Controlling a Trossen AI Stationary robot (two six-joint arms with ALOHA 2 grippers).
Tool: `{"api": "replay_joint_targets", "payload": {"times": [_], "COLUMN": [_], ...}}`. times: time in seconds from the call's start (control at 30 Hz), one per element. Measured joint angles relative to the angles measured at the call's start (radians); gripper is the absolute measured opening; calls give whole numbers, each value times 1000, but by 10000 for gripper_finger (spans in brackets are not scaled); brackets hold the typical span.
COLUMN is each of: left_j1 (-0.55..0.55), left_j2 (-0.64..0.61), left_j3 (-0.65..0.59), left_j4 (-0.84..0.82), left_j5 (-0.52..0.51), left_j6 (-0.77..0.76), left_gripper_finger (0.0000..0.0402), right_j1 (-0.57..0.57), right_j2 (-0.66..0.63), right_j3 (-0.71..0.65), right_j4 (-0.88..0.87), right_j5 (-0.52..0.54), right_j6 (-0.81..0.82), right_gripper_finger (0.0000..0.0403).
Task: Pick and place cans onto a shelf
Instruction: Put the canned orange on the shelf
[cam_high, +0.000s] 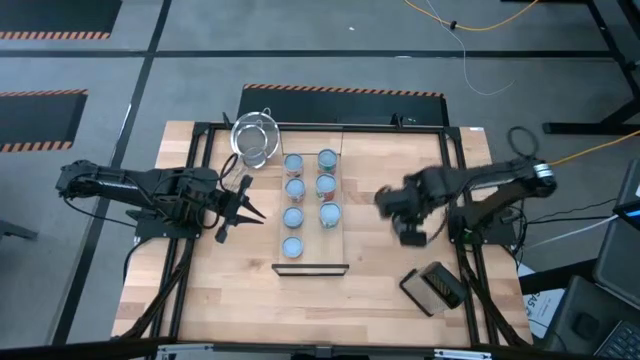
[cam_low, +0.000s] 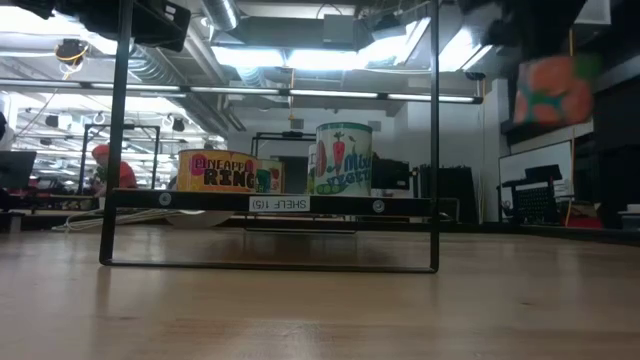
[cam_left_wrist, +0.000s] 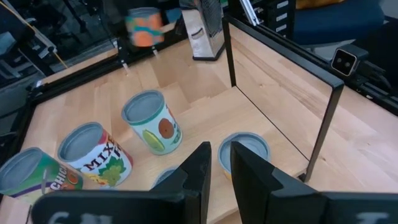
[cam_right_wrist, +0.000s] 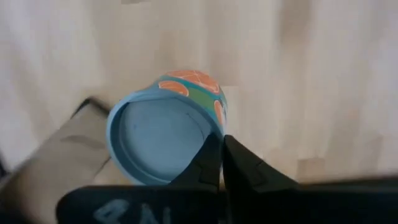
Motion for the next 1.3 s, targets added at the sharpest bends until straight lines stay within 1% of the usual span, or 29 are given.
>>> {"api": "replay_joint_targets", "payload": {"times": [0.1,0.23,0.37,0.47,0.53,0.63,0.67,0.73,0.87,1.1,1.3], "left_j1": [0,0,0,0,0,0,0,0,0,0,0], "left_j2": [0,0,0,0,0,0,0,0,0,0,0], "left_j3": [0,0,0,0,0,0,0,0,0,0,0], "left_j4": [-17,-34,-37,-37,-37,-37,-37,-37,-37,-37,-37], "left_j5": [0,0,0,0,0,0,0,0,0,0,0], "left_j6": [0,0,0,0,0,0,0,0,0,0,0], "left_gripper_finger": [54,54,54,54,54,54,54,54,54,54,54], "right_j1": [-110,-259,-388,-472,-531,-615,-636,-667,-701,-706,-706], "right_j2": [-103,-190,-219,-216,-209,-202,-201,-201,-201,-201,-201], "right_j3": [-104,-220,-327,-415,-475,-547,-565,-596,-630,-676,-679], "right_j4": [65,153,259,389,505,642,677,711,710,713,716], "right_j5": [7,7,9,5,-32,-154,-177,-184,-183,-181,-180], "right_j6": [94,303,496,569,574,578,579,579,577,576,567], "right_gripper_finger": [9,8,9,11,11,11,11,12,12,13,18]}}
